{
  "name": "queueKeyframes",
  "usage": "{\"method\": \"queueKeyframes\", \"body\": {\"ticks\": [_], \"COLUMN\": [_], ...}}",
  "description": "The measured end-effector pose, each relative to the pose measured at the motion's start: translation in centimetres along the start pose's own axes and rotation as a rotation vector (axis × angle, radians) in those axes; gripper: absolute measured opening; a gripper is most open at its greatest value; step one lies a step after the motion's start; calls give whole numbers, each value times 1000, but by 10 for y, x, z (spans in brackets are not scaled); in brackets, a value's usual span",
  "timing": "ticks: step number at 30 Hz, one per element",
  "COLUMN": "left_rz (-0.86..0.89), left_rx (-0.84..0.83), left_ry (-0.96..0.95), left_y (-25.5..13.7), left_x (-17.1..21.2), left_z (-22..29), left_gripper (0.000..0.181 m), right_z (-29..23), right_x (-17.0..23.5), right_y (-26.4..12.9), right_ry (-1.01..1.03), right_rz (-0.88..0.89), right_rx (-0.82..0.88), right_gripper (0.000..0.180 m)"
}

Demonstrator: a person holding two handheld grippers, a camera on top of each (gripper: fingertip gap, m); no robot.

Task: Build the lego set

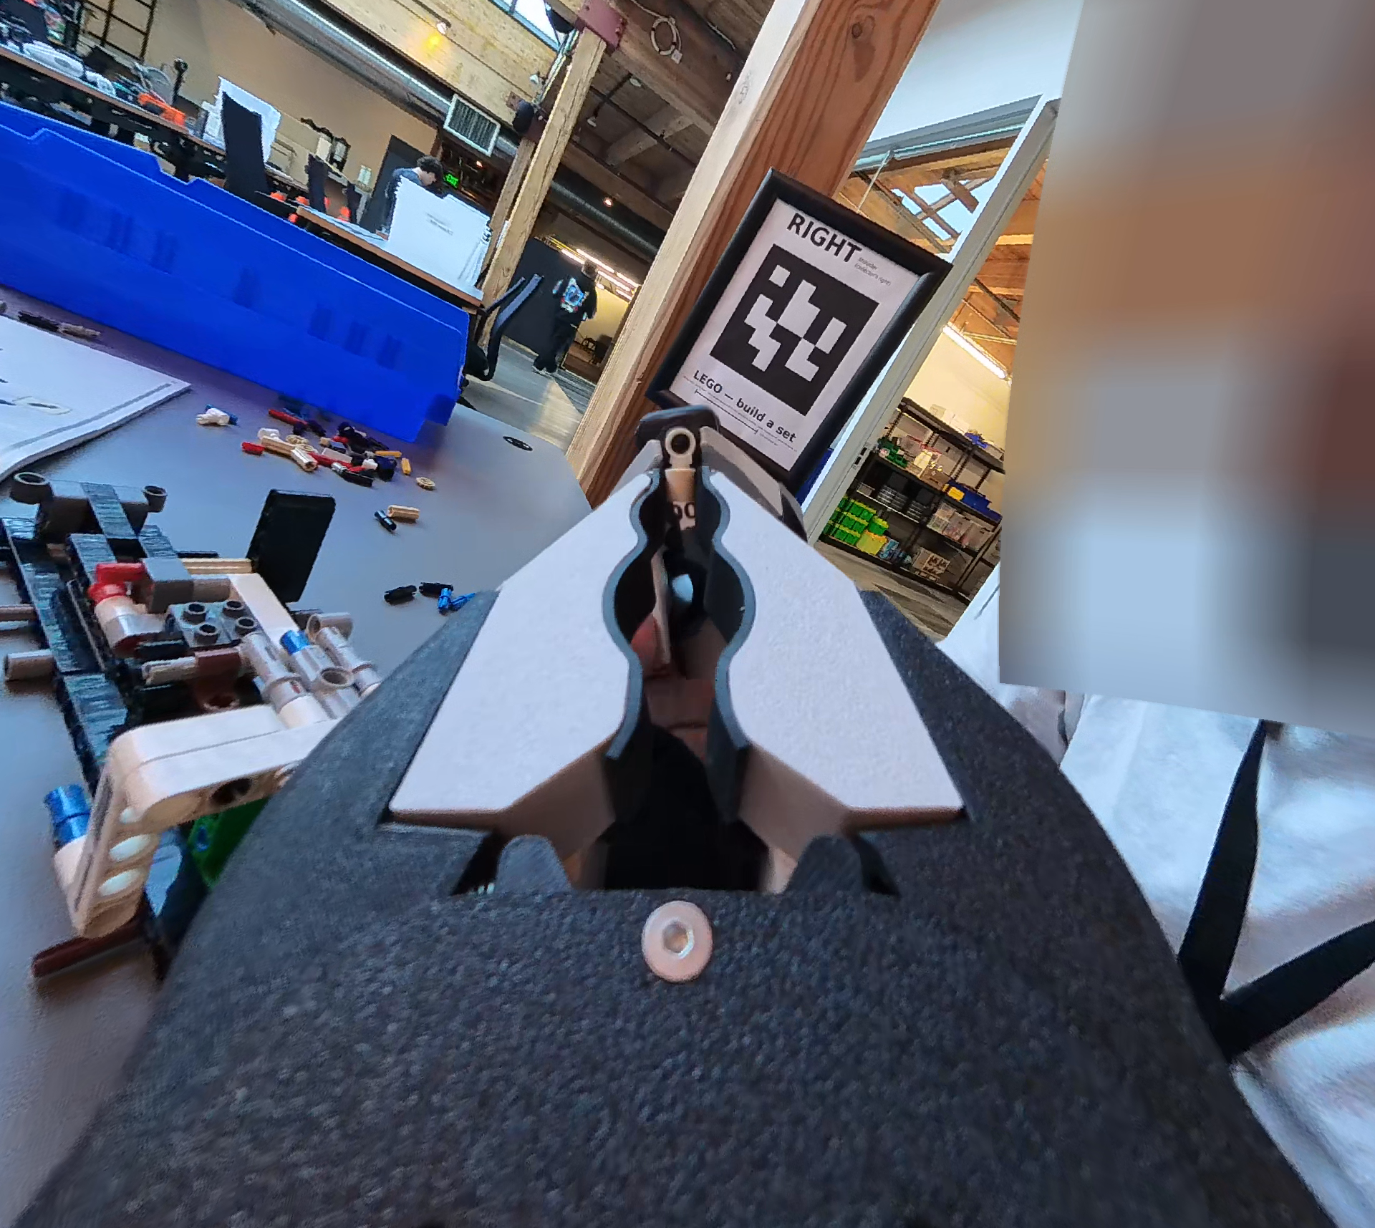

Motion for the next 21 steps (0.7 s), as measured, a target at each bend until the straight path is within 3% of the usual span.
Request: {"method": "queueKeyframes", "body": {"ticks": [4, 6, 9, 14, 21], "left_rz": [-12, -3, -32, -89, -150], "left_rx": [5, -4, -32, -95, -84], "left_ry": [-38, -80, -107, -130, -115], "left_y": [0, -3, -2, 5, 12], "left_x": [1, 1, 4, 12, 18], "left_z": [-2, -6, -8, -7, -1], "left_gripper": [4, 4, 4, 4, 4], "right_z": [-7, -14, -10, -12, -14], "right_x": [-11, -20, -16, 11, 13], "right_y": [-13, -24, -29, -15, -9], "right_ry": [-195, -434, -886, -1351, -1462], "right_rz": [-116, -230, -473, -639, -667], "right_rx": [25, 81, 347, 621, 706], "right_gripper": [18, 38, 52, 35, 28]}}
Point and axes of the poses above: each gripper's, where its closed fingertips meet, y out along the fingers, x out of its underside, z = x × y across the jaws, the point moved 5 cm from there along -y, back along the fingers, and after that the axes turned 14 degrees about -z, right-handed, at the moved point
